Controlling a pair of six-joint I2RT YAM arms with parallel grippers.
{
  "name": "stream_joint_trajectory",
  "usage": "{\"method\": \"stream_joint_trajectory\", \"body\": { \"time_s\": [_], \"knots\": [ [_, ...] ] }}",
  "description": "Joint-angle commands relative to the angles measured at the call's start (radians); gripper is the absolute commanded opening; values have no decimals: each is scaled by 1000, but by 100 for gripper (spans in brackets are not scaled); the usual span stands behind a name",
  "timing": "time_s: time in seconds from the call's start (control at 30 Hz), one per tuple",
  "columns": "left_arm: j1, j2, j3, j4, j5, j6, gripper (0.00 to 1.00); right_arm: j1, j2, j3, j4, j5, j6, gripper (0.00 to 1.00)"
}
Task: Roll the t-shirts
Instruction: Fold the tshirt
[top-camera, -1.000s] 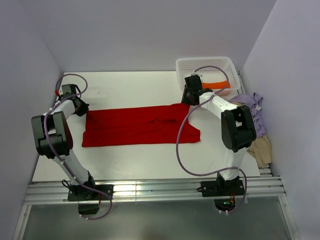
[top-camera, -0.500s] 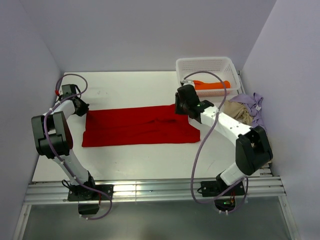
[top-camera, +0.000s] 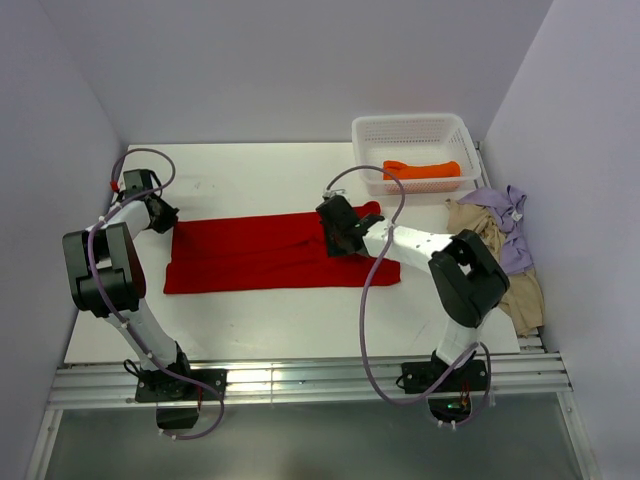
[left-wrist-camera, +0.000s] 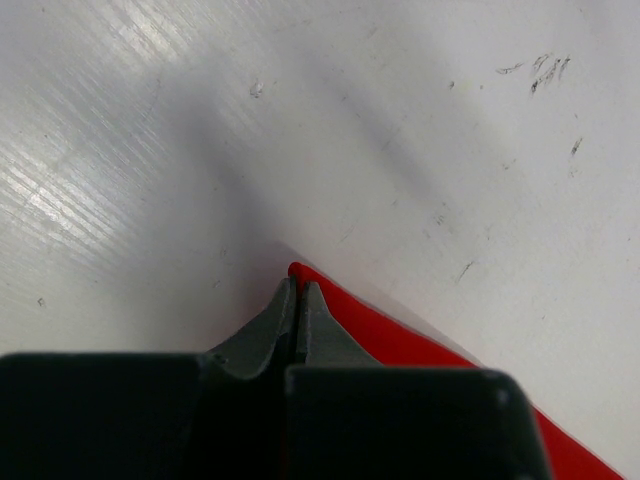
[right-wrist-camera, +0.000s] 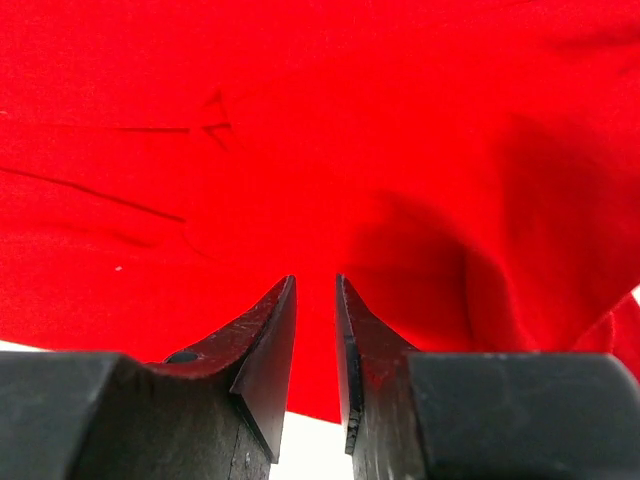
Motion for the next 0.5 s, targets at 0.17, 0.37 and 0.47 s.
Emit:
{"method": "stream_joint_trajectory", "body": {
  "time_s": [0.17,0.37,0.47],
  "knots": [
    [6,-20,-6,50,30,0,0,9,102,104,1,71,12,33],
    [4,-13,-6,56,30,-2,0,7,152,143,-13,129,9,36],
    [4,-10,0,50,30,0,0,7,172,158,-16,149,0,37]
  ]
}}
